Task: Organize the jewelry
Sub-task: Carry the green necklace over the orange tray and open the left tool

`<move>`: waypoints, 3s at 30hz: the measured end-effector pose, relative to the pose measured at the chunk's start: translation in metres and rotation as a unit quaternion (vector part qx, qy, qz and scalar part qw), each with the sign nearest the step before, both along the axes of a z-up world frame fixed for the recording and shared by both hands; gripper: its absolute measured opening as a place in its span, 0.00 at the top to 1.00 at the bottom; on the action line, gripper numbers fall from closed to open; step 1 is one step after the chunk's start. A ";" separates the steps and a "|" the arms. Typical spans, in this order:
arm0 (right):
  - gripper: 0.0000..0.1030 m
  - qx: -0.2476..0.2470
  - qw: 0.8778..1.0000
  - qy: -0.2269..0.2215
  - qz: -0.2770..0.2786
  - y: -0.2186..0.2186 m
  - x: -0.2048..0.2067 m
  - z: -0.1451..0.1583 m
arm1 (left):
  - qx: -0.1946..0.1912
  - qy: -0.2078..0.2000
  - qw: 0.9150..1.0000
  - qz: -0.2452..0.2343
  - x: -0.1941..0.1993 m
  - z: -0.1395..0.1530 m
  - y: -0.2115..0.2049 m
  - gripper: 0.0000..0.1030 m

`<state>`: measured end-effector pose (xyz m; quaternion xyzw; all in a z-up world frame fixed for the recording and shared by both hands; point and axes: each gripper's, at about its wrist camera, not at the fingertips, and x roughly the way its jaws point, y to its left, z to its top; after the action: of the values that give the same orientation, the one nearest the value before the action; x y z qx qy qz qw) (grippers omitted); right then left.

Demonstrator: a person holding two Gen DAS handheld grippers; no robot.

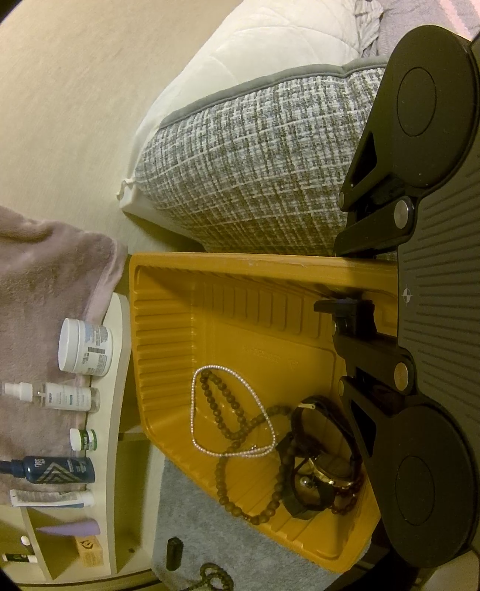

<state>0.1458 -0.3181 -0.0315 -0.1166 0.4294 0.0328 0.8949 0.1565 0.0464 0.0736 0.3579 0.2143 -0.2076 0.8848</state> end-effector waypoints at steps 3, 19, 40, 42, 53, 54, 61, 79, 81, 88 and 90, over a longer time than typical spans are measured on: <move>0.95 0.000 1.000 0.000 0.000 0.000 0.000 0.000 | -0.005 -0.021 1.000 -0.008 -0.002 0.024 -0.002 0.94; 0.95 -0.001 1.000 -0.001 0.003 0.001 0.001 0.002 | -0.046 -0.108 0.992 -0.046 -0.002 0.131 -0.017 0.94; 0.96 0.007 1.000 -0.006 0.003 0.002 0.001 0.005 | -0.125 -0.148 0.963 -0.185 0.016 0.206 -0.136 0.94; 0.96 0.007 1.000 -0.006 0.003 0.001 0.001 0.005 | -0.131 -0.146 0.961 -0.196 0.017 0.207 -0.147 0.94; 0.96 0.007 1.000 -0.006 0.004 0.001 0.001 0.005 | -0.122 -0.033 0.967 -0.223 0.040 0.151 -0.197 0.94; 0.96 0.007 1.000 -0.006 0.005 0.002 0.001 0.006 | -0.119 -0.022 0.967 -0.224 0.043 0.143 -0.200 0.94; 0.96 0.006 1.000 -0.005 0.005 0.002 0.000 0.005 | -0.106 0.052 0.970 -0.211 0.062 0.091 -0.223 0.94; 0.96 0.005 1.000 -0.004 0.005 0.001 0.001 0.004 | -0.079 0.172 0.968 -0.166 0.087 0.002 -0.234 0.94; 0.96 0.005 1.000 -0.004 0.005 0.002 0.001 0.005 | -0.077 0.175 0.967 -0.168 0.086 0.000 -0.237 0.94; 0.96 0.005 1.000 -0.004 0.005 0.002 0.001 0.004 | -0.074 0.180 0.966 -0.171 0.086 -0.001 -0.242 0.84; 0.96 0.005 1.000 -0.004 0.005 0.002 0.001 0.005 | -0.077 0.177 0.967 -0.169 0.086 0.002 -0.240 0.80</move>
<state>0.1467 -0.3165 -0.0269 -0.1140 0.4249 0.0386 0.8972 0.2420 -0.1939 0.0758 0.2770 0.2868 -0.4300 0.8100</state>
